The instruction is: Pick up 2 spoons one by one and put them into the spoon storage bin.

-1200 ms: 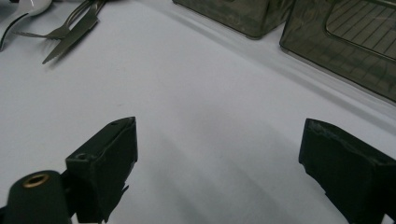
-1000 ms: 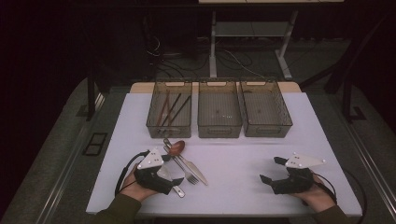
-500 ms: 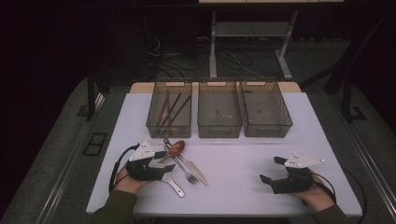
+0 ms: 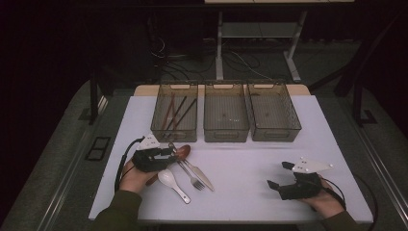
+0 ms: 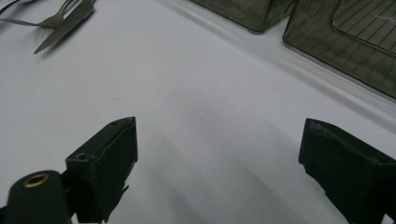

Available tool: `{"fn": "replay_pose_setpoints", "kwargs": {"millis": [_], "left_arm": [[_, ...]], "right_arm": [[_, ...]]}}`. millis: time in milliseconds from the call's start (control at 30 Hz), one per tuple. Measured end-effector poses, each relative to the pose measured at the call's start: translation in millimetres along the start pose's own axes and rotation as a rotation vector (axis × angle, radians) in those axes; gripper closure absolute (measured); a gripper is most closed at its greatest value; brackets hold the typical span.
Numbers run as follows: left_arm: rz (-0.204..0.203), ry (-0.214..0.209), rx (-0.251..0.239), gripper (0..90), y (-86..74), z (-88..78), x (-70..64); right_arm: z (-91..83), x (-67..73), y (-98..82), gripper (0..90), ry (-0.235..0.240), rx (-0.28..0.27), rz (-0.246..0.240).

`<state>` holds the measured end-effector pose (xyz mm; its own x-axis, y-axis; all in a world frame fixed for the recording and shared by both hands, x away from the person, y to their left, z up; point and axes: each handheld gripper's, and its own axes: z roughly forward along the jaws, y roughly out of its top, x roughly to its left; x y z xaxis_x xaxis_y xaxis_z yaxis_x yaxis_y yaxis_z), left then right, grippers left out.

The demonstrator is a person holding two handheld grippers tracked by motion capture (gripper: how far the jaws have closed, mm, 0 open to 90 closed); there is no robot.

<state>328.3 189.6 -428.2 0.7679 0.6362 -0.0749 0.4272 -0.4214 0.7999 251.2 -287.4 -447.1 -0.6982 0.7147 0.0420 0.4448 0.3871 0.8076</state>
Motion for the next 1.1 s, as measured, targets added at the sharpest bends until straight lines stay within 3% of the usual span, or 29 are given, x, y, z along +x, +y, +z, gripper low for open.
{"fn": "replay_pose_setpoints", "kwargs": {"millis": [200, 533, 867, 1100], "left_arm": [[-0.017, 0.005, 0.007, 55.7, 7.6, 13.1, 7.1], [-0.018, -0.006, 0.037, 44.6, 16.8, 35.7, 3.7], [-0.002, 0.015, 0.094, 45.1, 14.1, 40.8, 4.5], [0.005, 0.004, 0.103, 47.9, 13.8, 42.0, 3.4]], "right_arm": [[0.5, -0.5, -0.3, 11.9, -0.004, 0.001, -0.001], [0.4, -0.1, -0.4, 12.0, -0.006, 0.004, -0.004], [1.0, 0.2, -0.3, 11.9, -0.008, 0.004, -0.012], [1.2, 0.4, -0.3, 11.9, -0.010, 0.007, -0.014]]}}
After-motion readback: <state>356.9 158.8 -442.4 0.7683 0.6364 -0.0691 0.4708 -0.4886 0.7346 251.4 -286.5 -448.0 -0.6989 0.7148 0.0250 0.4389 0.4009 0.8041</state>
